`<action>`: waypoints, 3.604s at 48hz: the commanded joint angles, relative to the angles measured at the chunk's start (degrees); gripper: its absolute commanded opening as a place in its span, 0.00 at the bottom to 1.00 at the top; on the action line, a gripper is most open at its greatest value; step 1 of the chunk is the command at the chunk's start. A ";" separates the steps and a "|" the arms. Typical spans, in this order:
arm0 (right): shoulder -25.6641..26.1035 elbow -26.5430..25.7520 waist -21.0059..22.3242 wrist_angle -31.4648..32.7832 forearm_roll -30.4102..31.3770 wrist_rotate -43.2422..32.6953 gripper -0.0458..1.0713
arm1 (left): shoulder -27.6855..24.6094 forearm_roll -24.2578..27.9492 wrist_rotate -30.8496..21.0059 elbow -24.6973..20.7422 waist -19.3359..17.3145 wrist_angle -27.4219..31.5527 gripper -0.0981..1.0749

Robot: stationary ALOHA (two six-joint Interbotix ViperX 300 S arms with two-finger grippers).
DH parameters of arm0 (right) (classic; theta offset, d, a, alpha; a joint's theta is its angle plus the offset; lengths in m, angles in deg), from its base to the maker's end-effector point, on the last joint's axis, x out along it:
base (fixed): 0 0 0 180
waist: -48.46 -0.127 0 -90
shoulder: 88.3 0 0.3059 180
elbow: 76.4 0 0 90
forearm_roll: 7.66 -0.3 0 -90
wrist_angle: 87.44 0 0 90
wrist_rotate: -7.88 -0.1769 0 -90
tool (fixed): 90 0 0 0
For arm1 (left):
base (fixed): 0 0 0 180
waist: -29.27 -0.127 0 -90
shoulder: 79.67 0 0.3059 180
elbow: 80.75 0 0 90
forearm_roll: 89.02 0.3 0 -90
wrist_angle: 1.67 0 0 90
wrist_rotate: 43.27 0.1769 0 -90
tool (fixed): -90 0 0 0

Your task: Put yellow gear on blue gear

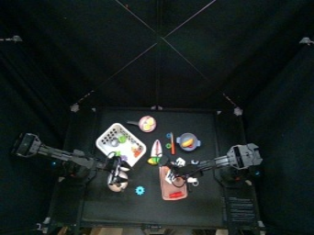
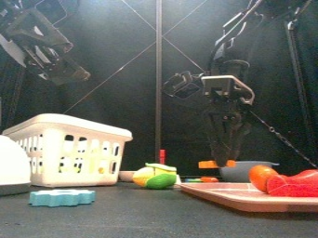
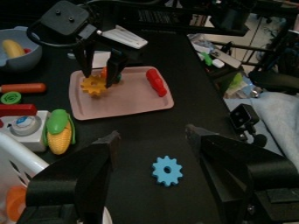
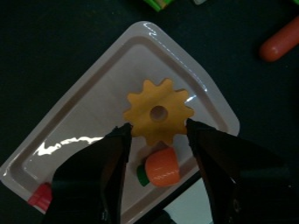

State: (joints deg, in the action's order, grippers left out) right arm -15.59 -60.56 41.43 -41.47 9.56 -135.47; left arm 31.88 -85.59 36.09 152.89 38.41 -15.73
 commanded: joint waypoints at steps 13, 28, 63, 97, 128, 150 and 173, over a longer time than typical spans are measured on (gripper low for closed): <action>-2.37 -7.21 -3.78 -4.66 0.97 0.09 0.64 | 1.93 1.76 0.18 -0.79 -0.35 -4.22 0.90; -9.05 -15.73 -7.29 -4.57 1.41 0.09 0.64 | 7.91 3.43 0.35 2.11 -1.67 -14.94 0.90; -22.85 -35.60 -9.40 -1.23 2.29 4.48 0.65 | 12.04 2.46 0.18 6.94 -2.37 -21.53 0.90; -26.37 -40.17 -9.32 0.53 0.26 7.73 0.65 | 12.04 2.37 0.18 7.12 -2.37 -21.18 0.90; -26.81 -40.08 -9.05 -0.88 1.58 7.56 0.71 | 12.04 2.37 0.18 7.21 -2.37 -21.09 0.90; -26.81 -40.17 -9.14 0.44 1.58 7.56 0.87 | 12.04 2.37 0.18 7.29 -2.37 -20.74 0.90; -24.96 -40.17 -9.40 2.55 1.41 7.65 0.87 | 12.04 2.37 0.09 7.29 -2.46 -20.13 0.90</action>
State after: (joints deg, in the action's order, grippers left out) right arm -43.90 -99.15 32.03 -39.10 10.97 -127.92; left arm 44.01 -83.13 36.18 160.80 36.22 -35.69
